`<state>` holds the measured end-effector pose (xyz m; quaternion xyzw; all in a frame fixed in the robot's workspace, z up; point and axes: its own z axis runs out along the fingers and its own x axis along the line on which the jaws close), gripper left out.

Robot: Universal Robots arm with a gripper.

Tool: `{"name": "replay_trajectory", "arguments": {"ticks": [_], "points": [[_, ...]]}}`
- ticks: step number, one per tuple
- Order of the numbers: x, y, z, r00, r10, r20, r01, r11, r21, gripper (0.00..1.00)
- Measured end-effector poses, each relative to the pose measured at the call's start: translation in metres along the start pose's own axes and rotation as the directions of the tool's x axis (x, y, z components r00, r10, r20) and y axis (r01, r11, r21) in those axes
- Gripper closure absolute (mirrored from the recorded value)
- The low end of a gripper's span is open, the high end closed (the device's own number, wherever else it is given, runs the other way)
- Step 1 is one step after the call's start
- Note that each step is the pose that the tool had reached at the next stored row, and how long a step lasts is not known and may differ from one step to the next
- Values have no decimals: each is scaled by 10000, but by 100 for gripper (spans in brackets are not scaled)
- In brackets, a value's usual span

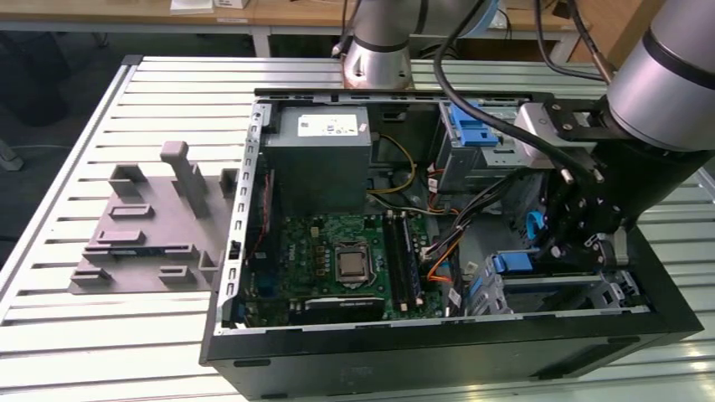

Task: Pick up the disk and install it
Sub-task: 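Insert the second disk wire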

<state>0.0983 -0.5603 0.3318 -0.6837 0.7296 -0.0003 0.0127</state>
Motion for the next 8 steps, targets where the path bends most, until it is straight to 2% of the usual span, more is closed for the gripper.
{"name": "replay_trajectory", "arguments": {"ticks": [8], "points": [[0, -1, -30, 10000, 0, 2, 0, 10000, 0, 77]]}}
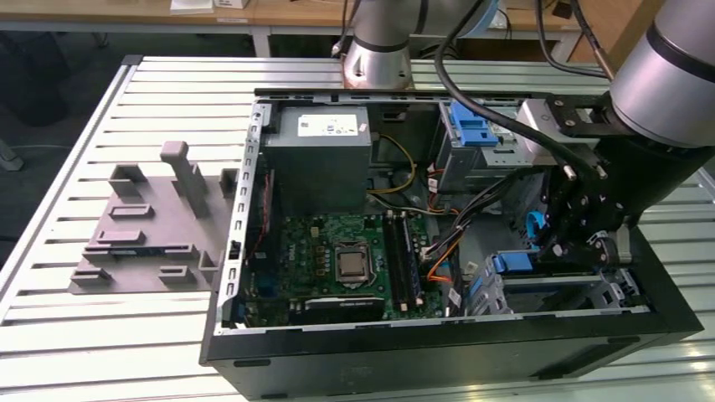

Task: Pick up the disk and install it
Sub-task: 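Insert the second disk wire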

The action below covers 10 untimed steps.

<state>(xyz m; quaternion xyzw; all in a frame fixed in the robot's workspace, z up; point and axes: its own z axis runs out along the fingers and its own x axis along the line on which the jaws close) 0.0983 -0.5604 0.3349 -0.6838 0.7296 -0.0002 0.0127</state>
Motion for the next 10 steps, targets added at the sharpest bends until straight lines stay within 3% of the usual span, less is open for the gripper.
{"name": "replay_trajectory", "arguments": {"ticks": [10], "points": [[-1, -1, -37, 10000, 0, -3, 0, 10000, 0, 77]]}}
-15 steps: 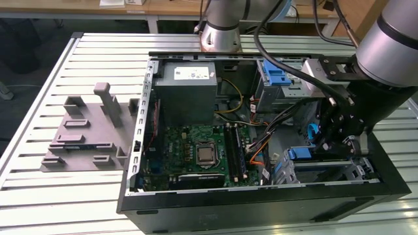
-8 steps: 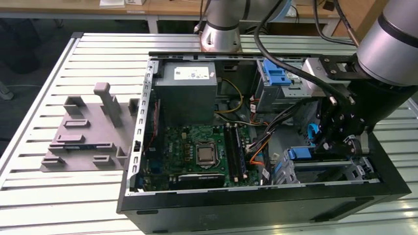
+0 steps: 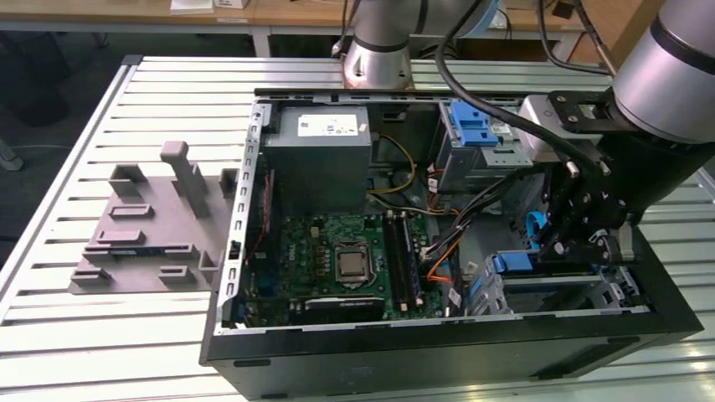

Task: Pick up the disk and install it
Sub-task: 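Insert the second disk wire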

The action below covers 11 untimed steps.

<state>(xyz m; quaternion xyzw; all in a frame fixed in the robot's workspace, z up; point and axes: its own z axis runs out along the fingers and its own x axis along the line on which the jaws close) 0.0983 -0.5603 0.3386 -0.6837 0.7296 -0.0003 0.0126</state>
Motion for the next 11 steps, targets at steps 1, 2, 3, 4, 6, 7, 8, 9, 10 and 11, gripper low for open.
{"name": "replay_trajectory", "arguments": {"ticks": [1, 2, 3, 4, 6, 7, 8, 9, 10, 11], "points": [[0, 0, -9, 10000, 0, 0, 0, 10000, 0, 77], [-1, 0, -18, 10000, 0, 1, 0, 10000, 0, 77], [-2, -1, -29, 10000, 0, 0, 0, 10000, 0, 77], [-2, -1, -40, 10000, 0, 0, 0, 10000, 0, 77], [-3, -1, -63, 10000, -1, 0, 1, 10000, 1, 77], [-3, -1, -74, 10000, 0, 0, 0, 10000, 0, 77], [-4, -1, -83, 10000, 0, 0, 0, 10000, 0, 77], [-4, -2, -86, 10000, 0, 2, 0, 10000, 0, 78], [-4, -2, -86, 10000, 0, 3, 0, 10000, 0, 78], [-4, -2, -86, 10000, 0, 4, 0, 10000, 0, 84]]}}
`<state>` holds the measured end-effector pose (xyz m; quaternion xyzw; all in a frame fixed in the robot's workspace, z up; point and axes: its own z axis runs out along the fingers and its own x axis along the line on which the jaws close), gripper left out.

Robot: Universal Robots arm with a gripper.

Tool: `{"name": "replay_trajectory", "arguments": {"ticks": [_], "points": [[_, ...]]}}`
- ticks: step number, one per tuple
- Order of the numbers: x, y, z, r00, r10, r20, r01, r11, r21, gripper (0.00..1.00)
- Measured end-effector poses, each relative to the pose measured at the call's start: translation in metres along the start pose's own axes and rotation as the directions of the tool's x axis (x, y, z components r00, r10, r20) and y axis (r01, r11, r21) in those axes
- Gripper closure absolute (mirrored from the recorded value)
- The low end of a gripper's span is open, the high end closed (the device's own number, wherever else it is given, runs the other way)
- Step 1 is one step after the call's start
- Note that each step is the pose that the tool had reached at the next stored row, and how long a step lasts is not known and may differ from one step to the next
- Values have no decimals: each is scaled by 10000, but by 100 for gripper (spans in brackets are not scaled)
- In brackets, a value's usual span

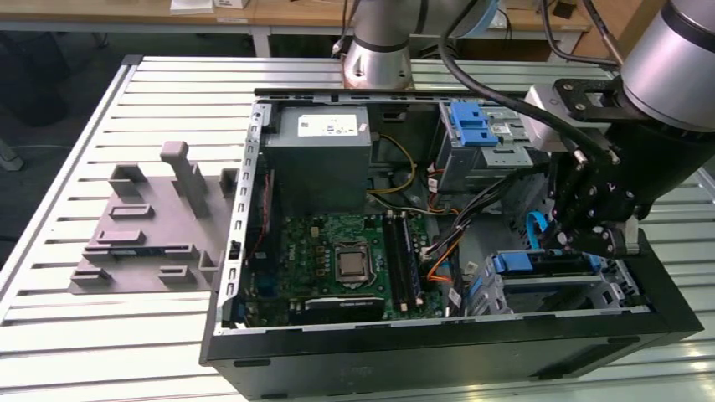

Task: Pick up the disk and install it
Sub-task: 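Insert the second disk wire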

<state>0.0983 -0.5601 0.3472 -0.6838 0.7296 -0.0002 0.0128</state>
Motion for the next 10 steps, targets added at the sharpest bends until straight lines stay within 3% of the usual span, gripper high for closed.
{"name": "replay_trajectory", "arguments": {"ticks": [1, 10], "points": [[0, 0, -1, 10000, 0, -1, 0, 10000, 0, 89], [0, 0, -3, 10000, 0, -3, 0, 10000, 0, 89]]}}
